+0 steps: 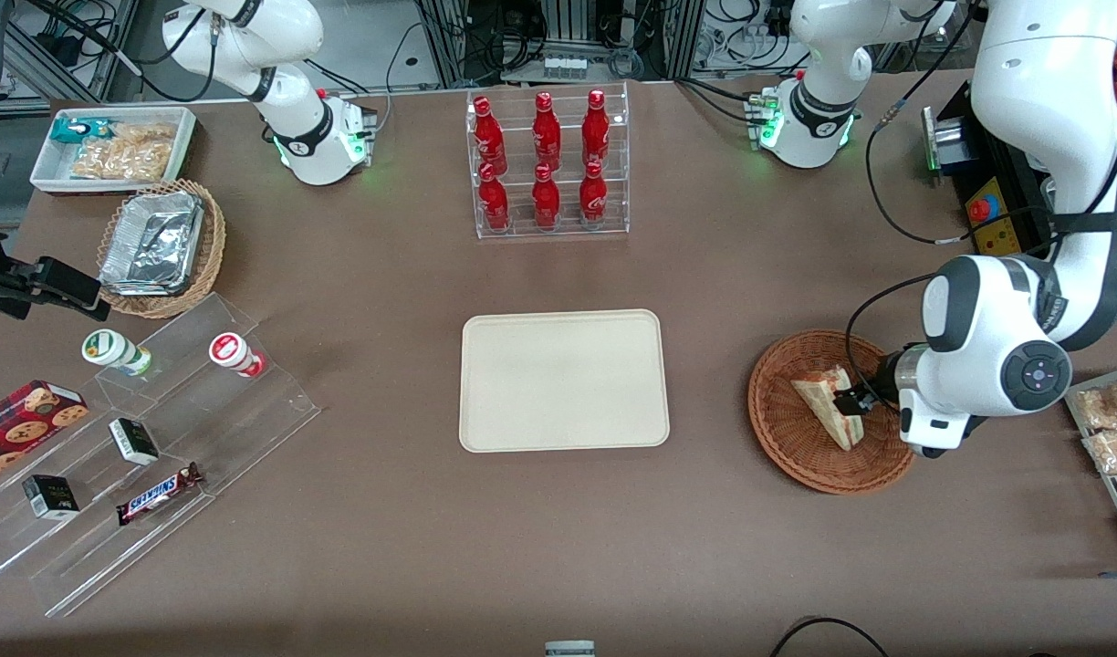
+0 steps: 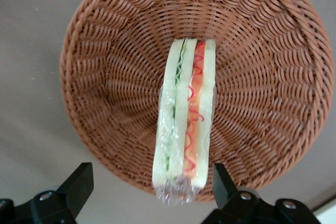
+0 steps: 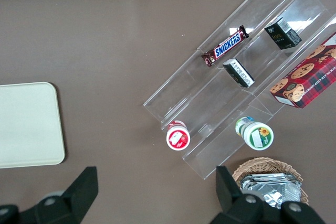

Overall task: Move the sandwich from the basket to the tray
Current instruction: 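Lower the left gripper and close it on the wrapped sandwich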

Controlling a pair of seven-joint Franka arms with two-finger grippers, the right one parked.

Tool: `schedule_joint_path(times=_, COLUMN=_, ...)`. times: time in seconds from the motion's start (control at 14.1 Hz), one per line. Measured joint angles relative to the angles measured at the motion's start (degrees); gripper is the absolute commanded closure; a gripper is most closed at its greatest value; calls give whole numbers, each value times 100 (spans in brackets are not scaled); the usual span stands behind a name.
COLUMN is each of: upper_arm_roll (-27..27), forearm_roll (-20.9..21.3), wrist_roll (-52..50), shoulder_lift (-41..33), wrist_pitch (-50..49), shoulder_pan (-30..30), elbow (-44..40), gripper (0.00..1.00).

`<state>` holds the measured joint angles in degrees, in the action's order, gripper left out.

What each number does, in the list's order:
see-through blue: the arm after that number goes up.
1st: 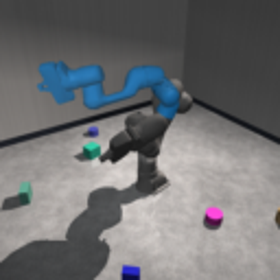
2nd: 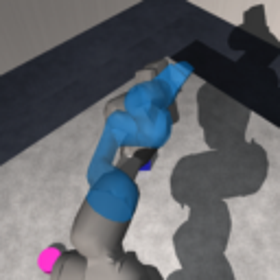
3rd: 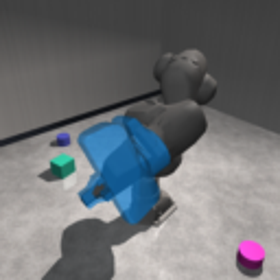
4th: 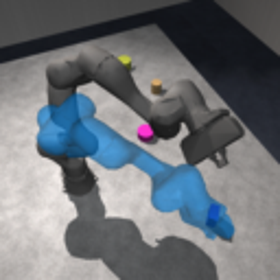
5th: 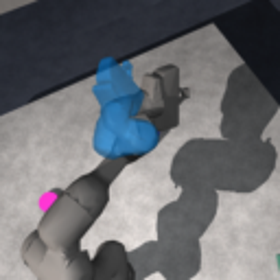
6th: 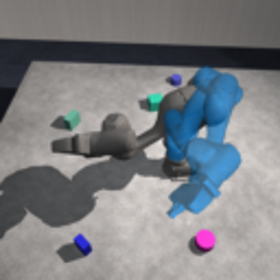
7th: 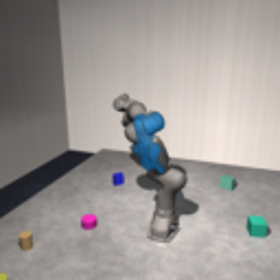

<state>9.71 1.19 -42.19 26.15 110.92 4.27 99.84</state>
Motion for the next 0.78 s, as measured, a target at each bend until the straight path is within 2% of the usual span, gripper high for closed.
schedule_joint_path(times=0.49, upper_arm_roll=11, forearm_roll=-20, wrist_roll=-232, shoulder_lift=215, wrist_pitch=810, shoulder_pan=-21, elbow=358, gripper=0)
schedule_joint_path(times=0.64, upper_arm_roll=23, forearm_roll=-27, wrist_roll=-251, shoulder_lift=297, wrist_pitch=1148, shoulder_pan=-48, elbow=529, gripper=24)
schedule_joint_path(times=0.71, upper_arm_roll=27, forearm_roll=-30, wrist_roll=-284, shoulder_lift=331, wrist_pitch=1215, shoulder_pan=-53, elbow=577, gripper=43)
schedule_joint_path(times=0.78, upper_arm_roll=27, forearm_roll=-30, wrist_roll=-318, shoulder_lift=349, wrist_pitch=1232, shoulder_pan=-54, elbow=594, gripper=66)
